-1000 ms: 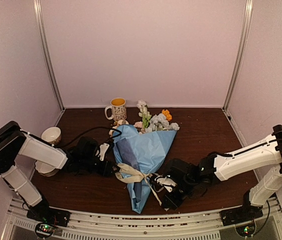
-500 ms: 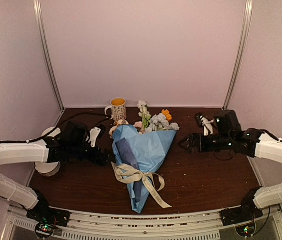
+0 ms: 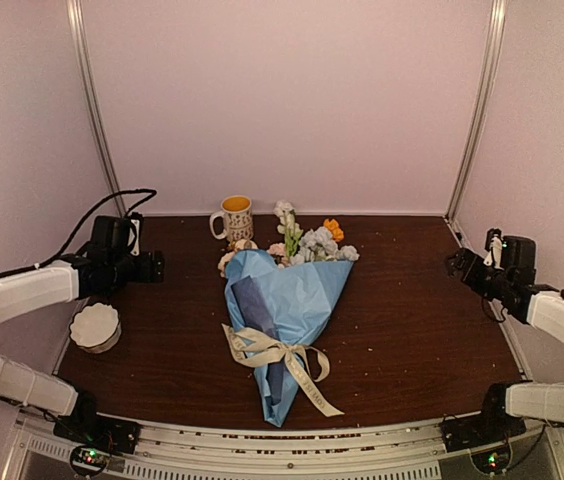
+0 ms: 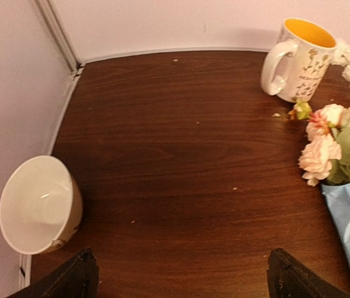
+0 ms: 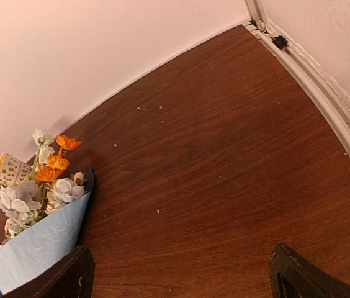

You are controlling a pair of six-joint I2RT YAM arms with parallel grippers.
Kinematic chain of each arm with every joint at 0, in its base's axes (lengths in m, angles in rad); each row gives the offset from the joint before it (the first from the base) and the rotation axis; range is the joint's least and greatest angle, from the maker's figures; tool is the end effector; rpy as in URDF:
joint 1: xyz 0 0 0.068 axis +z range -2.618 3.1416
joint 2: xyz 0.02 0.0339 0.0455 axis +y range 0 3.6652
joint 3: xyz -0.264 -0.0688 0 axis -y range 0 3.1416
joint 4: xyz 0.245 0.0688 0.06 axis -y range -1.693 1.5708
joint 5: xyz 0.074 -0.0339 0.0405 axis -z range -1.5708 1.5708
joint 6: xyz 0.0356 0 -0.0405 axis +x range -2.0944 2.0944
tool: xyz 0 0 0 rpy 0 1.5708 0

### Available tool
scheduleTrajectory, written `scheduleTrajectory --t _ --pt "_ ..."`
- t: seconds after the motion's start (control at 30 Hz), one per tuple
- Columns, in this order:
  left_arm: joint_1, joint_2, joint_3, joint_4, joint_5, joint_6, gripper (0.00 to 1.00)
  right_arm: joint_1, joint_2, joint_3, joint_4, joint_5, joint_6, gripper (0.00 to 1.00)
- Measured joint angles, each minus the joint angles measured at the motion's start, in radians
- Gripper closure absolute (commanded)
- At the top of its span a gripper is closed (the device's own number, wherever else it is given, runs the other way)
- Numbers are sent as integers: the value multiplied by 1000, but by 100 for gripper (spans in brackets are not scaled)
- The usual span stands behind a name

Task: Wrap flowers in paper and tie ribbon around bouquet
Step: Reset both arms

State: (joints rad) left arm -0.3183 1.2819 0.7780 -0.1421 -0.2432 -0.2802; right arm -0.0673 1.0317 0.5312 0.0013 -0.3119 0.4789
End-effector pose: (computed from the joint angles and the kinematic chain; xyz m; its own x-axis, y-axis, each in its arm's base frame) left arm 0.2639 -0.0779 0.2355 -0.5830 -0.0905 -0.8074 -0.0417 0.9958 -0.0815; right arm 0.2232 -0.0041 0.2235 -0.5183 0.4745 -0.7115 0.0383 0.8440 0.5349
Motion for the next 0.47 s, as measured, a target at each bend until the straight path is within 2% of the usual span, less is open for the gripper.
scheduleTrajectory --t 0.23,0.47 --pt "74 -74 -116 71 -148 31 2 -61 -29 -64 33 25 -43 0" --pt "83 -157 -179 150 -322 81 2 -68 -29 -97 62 37 -84 0"
